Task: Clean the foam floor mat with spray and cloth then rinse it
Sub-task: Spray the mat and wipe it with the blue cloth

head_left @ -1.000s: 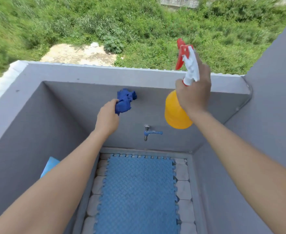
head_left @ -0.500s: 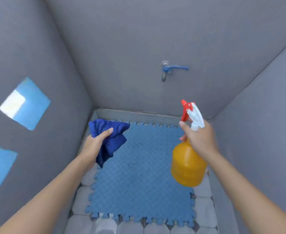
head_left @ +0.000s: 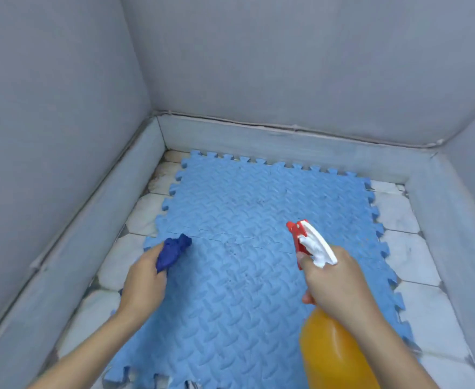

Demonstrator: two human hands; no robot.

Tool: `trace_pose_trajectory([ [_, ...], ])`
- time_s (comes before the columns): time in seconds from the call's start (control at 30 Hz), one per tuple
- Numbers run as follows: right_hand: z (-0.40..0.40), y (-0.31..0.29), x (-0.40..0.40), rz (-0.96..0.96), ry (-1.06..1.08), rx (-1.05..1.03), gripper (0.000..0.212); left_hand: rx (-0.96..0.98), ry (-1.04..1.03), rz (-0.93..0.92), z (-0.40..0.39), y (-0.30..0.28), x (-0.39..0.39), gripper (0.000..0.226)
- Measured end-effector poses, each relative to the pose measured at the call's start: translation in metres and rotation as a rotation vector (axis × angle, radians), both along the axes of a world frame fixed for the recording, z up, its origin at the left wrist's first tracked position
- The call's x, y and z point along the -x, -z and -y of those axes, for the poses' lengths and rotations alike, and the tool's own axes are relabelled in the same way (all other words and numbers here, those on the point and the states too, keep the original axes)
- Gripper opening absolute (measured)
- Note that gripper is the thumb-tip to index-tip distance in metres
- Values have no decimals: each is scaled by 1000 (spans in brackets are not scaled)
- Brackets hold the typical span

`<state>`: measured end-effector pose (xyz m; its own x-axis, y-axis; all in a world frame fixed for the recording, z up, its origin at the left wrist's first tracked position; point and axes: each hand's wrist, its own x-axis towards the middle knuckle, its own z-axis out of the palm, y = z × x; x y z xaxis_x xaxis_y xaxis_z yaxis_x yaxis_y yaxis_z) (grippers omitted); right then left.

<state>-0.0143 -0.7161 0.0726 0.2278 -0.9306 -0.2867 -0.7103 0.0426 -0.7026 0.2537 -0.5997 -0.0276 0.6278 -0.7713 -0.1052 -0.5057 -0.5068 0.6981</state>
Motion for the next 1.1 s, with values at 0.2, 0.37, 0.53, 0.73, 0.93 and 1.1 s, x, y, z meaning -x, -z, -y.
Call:
trace_pose_trajectory([
  [0.2,-25,27,-23,3,-31,-11,18,-385,308,299,-34,47,12,82],
  [0.37,-19,31,-35,-8,3,-21,24,-402,458,266,-37,58,-6,82],
  [0.53,-29,24,-47,77,-35,-51,12,-427,480,229,-39,54,-6,79],
  [0.73,-34,31,-54,-14,-70,28,30,-455,495,203,-39,49,-6,78],
  [0.93,-30,27,-45,58,-30,-1,22,-504,495,251,-38,51,-2,76],
  [1.1,-23,25,-19,38,179,-9,40,-518,501,268,-36,53,-1,71],
])
